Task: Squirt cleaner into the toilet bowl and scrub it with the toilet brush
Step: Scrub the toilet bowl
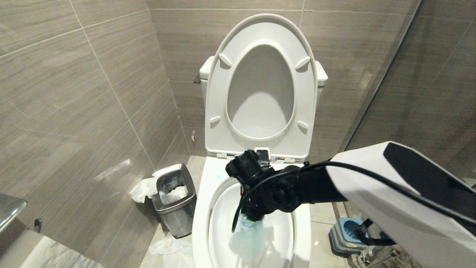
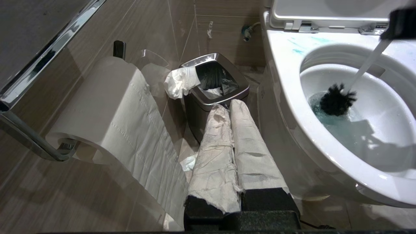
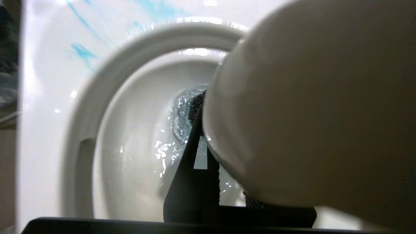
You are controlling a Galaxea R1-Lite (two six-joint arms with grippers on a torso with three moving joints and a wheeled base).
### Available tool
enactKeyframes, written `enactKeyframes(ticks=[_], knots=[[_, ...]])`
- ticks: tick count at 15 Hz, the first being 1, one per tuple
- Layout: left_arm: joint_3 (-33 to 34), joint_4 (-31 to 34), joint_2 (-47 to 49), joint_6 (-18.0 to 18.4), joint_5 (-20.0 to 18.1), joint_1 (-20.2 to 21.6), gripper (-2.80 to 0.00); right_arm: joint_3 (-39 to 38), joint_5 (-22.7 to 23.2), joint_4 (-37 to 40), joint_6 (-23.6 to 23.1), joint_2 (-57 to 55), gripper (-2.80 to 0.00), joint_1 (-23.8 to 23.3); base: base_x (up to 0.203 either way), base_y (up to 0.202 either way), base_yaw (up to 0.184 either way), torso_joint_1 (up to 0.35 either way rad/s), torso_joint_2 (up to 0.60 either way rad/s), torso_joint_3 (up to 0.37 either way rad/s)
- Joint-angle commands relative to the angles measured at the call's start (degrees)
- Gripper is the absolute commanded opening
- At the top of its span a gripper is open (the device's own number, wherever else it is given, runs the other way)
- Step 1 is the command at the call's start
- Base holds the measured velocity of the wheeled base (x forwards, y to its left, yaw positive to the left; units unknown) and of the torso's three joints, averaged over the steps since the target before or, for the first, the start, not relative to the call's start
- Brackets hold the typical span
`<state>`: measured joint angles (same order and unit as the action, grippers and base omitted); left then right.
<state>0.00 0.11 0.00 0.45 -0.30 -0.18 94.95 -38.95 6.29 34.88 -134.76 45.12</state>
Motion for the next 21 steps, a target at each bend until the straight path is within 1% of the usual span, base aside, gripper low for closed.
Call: enactKeyframes(ticks=[1,3,6,9,12,17,19,20,21], knots=[[0.0,-0.02,0.09,-0.01,-0.05,0.01,-2.8,-1.1,0.03,1.56,-0.6,10.47,-2.8,-0.07,0.0,0.0,0.0,0.0,0.0,0.0],[0.0,-0.02,0.08,-0.01,0.04,0.01,-2.8,-0.47,0.03,2.88,-2.68,12.41,-2.8,-0.12,0.0,0.0,0.0,0.0,0.0,0.0],[0.0,0.02,0.04,-0.01,0.0,0.01,-2.8,0.42,-0.13,2.94,-4.76,12.15,-2.8,-0.12,0.0,0.0,0.0,0.0,0.0,0.0],[0.06,0.02,0.07,-0.01,0.02,0.01,-2.8,1.85,-0.02,2.86,-5.4,8.99,-2.8,-0.12,0.0,0.0,0.0,0.0,0.0,0.0],[0.0,-0.02,0.01,-0.01,-0.02,0.01,-2.8,5.92,0.01,2.89,-5.8,4.29,-2.8,-0.12,0.0,0.0,0.0,0.0,0.0,0.0],[0.0,0.03,0.03,-0.01,0.01,0.01,-2.8,13.99,-0.25,2.85,-11.86,-3.12,-2.8,-0.89,0.0,0.0,0.0,0.0,0.0,0.0],[0.0,-0.02,0.09,-0.01,-0.04,0.01,-2.8,13.94,-0.97,2.94,-12.29,-3.23,-2.8,-0.91,0.0,0.0,0.0,0.0,0.0,0.0],[0.01,-0.02,0.01,-0.01,0.04,0.01,-2.8,13.61,-2.42,2.94,-12.24,-3.06,-2.8,-0.99,0.0,0.0,0.0,0.0,0.0,0.0],[0.02,-0.01,0.07,-0.01,-0.01,0.01,-2.8,13.27,-2.75,3.0,-12.21,-2.42,-2.8,-1.0,0.0,0.0,0.0,0.0,0.0,0.0]])
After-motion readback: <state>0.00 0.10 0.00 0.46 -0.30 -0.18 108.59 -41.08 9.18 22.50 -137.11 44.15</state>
